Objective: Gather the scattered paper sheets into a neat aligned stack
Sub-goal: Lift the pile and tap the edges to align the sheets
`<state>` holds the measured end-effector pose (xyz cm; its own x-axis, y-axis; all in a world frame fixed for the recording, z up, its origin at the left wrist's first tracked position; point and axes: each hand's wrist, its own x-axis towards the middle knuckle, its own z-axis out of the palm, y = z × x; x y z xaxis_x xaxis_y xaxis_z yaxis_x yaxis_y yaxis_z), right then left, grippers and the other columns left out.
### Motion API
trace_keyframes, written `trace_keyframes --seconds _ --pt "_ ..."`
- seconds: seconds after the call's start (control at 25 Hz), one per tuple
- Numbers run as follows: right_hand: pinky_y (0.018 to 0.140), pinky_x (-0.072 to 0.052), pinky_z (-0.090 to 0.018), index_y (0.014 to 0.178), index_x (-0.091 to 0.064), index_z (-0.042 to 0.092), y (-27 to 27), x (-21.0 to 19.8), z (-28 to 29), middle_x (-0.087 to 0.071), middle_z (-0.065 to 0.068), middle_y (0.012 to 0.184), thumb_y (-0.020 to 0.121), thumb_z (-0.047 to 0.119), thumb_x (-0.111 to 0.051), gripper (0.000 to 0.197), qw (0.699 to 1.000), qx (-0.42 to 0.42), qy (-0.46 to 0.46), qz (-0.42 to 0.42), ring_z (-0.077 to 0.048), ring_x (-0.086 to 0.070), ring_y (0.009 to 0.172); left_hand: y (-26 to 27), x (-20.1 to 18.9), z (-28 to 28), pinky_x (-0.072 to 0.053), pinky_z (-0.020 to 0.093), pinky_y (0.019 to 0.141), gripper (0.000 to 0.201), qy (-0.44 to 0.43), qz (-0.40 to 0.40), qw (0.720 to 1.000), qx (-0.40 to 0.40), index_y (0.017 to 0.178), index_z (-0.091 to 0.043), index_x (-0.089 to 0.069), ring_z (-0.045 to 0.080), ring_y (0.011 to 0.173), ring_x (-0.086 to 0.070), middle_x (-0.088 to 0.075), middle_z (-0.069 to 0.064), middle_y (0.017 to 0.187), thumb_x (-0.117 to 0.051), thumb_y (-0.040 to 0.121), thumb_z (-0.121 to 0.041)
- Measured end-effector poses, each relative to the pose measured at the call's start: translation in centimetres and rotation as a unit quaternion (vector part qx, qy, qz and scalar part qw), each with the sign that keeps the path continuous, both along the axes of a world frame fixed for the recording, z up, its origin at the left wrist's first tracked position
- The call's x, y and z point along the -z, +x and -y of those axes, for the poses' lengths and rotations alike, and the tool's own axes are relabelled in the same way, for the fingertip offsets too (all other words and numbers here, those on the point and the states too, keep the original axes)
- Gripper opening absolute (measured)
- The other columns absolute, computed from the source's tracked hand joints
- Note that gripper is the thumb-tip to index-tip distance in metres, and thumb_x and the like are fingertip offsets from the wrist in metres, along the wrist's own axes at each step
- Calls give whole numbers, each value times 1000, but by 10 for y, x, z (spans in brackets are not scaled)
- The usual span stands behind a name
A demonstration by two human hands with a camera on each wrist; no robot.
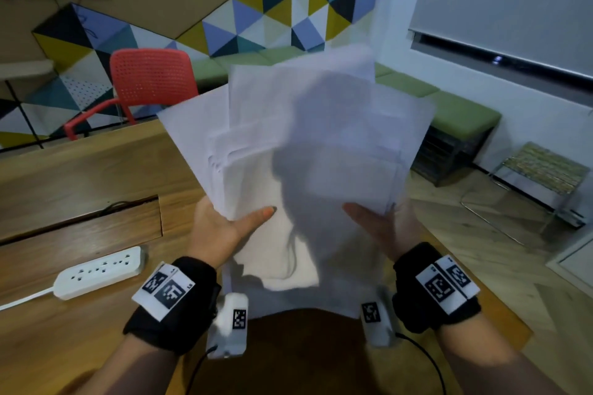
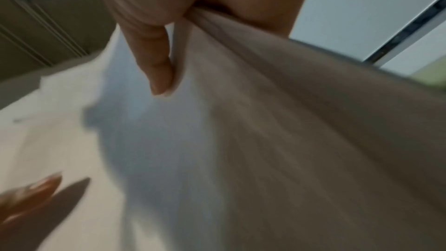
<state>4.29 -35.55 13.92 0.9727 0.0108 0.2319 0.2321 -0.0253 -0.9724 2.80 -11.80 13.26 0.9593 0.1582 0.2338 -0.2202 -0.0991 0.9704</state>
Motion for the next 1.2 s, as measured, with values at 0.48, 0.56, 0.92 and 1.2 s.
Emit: trace_keyframes --seconds 0.48,0.56,0.92,1.2 --pt "83 -51 -18 138 -18 1 -13 -54 -10 -44 -14 129 65 7 -77 94 957 168 -6 238 -18 -52 117 -5 -2 -14 -58 24 70 42 0 -63 996 65 97 -20 -68 9 82 -72 -75 -9 94 -85 59 -14" --pt "95 -42 -19 137 -18 2 -18 -82 -19 -33 -10 134 66 19 -75 93 884 229 -148 381 -18 -39 123 -7 -5 -15 -57 22 69 35 -10 -61 994 88 92 -27 -67 7 83 -71 -76 -14 88 -80 66 -7" --pt "111 -7 -58 79 -71 28 -27 -89 -44 -46 -15 138 68 40 -61 20 749 207 -535 332 -29 -23 130 -12 -11 -18 -57 25 78 39 -35 -52 987 149 98 -29 -66 10 91 -71 -76 -12 95 -73 71 -1" --pt "108 6 -62 132 -44 25 -15 -119 -38 -49 -11 136 67 40 -55 68 724 204 -573 325 -36 -23 138 -12 -10 -18 -56 21 76 41 -20 -36 988 151 92 -34 -68 5 90 -70 -75 -17 92 -73 71 0"
